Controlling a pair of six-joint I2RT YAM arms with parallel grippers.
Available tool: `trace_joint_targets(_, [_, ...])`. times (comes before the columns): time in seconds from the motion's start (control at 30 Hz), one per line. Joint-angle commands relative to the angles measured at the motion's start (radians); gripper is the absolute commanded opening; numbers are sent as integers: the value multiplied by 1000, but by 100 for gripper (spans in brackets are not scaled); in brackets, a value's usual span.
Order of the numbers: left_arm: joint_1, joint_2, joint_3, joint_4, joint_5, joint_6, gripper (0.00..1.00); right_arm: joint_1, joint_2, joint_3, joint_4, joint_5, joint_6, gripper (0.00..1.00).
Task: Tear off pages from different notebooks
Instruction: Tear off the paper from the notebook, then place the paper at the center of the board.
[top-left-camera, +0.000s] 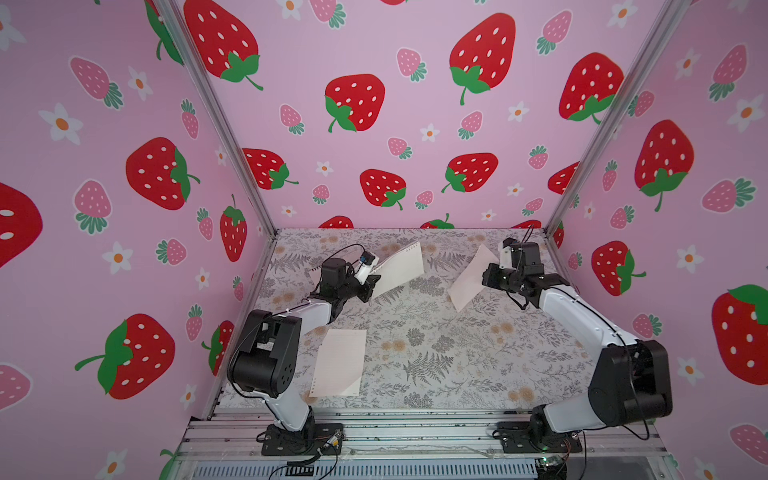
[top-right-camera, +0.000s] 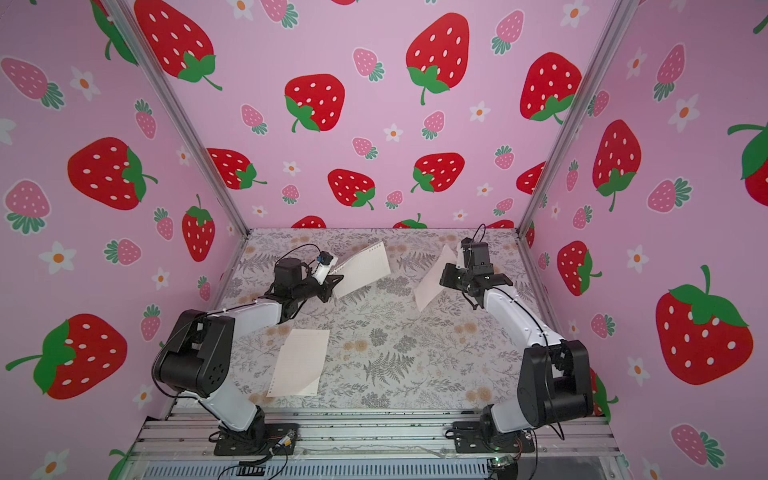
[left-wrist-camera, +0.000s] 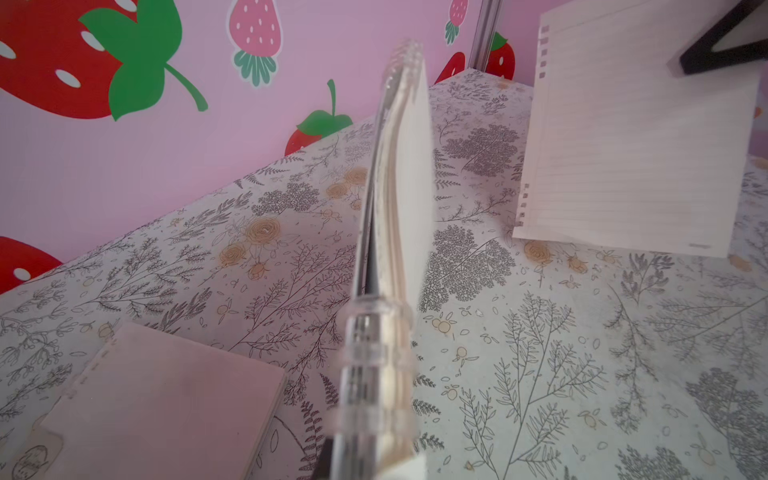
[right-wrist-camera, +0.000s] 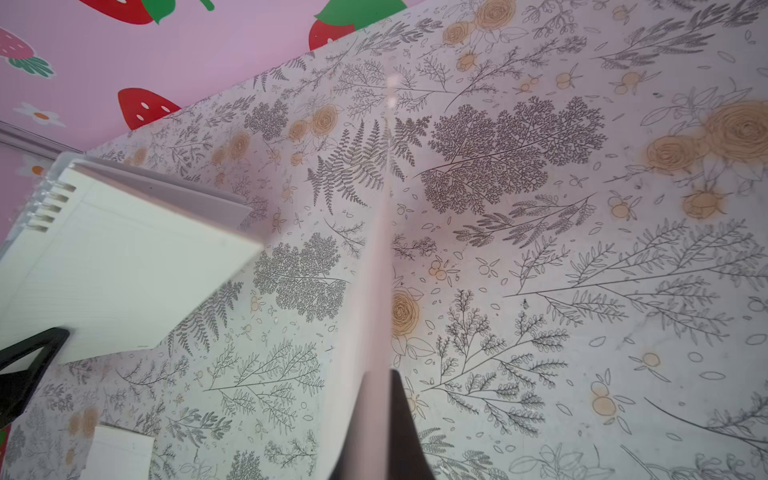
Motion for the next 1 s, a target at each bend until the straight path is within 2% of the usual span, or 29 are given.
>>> trace_joint_targets(0.0, [-7, -19, 22, 13, 6, -12, 0, 15, 24, 45, -34, -30, -26, 0])
trace_joint_targets(0.1, [-4, -25, 26, 12, 12, -36, 0, 11, 29, 63, -57, -1, -54, 0])
trace_joint_targets(0.13, [-5, -29, 43, -31, 16, -41, 0, 7, 21, 62, -52, -40, -67, 0])
trace_joint_targets(0.2, [-28, -39, 76, -98, -33, -66, 0, 8, 0, 46, 10, -225, -39, 0])
trace_joint_targets(0.27, [-46, -63, 75, -102, -64, -102, 0, 27, -3, 17, 141, -507, 29, 0])
trace_joint_targets(0.33, [-45, -81, 75, -80, -47, -187, 0, 74, 1, 4, 189, -610, 53, 0])
trace_joint_targets(0.47, [-47, -99, 99, -114, -123, -360, 0, 110, 16, -99, 230, -578, 123, 0])
trace_joint_targets(0.63, [-63, -72, 80, -38, -191, -619, 0, 110, 102, -189, 243, -602, 201, 0])
trace_joint_targets(0.7, [-88, -56, 76, -9, -237, -640, 0, 129, 133, -213, 324, -686, 250, 0])
trace_joint_targets(0.83, [-80, -6, 157, -32, -218, -660, 0, 283, 84, -168, 277, -589, 152, 0])
trace_joint_targets(0.97, [-78, -30, 221, -78, -226, -628, 0, 375, 41, -244, 573, -633, 227, 0])
